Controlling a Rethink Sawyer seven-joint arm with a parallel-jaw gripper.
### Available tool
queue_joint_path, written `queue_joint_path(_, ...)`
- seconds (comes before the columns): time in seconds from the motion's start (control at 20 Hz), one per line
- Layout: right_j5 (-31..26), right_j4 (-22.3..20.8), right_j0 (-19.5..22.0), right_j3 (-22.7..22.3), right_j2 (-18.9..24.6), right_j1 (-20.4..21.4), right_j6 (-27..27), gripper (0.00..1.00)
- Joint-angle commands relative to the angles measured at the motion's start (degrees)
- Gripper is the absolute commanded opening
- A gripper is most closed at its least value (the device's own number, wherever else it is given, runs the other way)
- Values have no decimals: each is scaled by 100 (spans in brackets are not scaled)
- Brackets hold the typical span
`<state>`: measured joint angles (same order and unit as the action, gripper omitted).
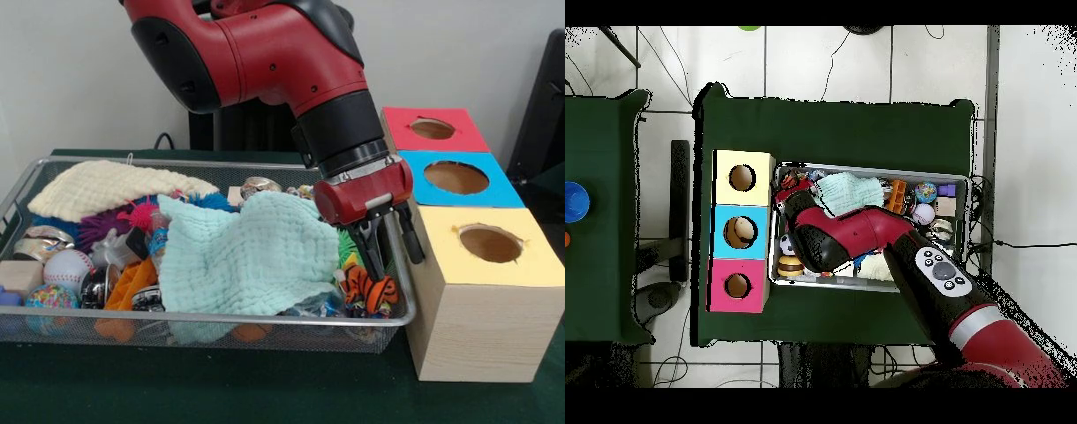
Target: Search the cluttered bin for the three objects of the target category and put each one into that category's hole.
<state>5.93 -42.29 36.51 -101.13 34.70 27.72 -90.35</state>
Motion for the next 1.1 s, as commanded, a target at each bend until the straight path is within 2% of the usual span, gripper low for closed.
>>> queue_joint_path(0.05, 179, 108, -198, 118, -555, 13, -845, 100)
queue_joint_path(0.25, -246, 9, -147, 144, -493, 27, -596, 100)
queue_joint_path(0.85, -958, -122, -40, 48, -438, 144, -126, 100)
queue_joint_path(1.1, -1082, -176, -27, 11, -427, 173, -84, 100)
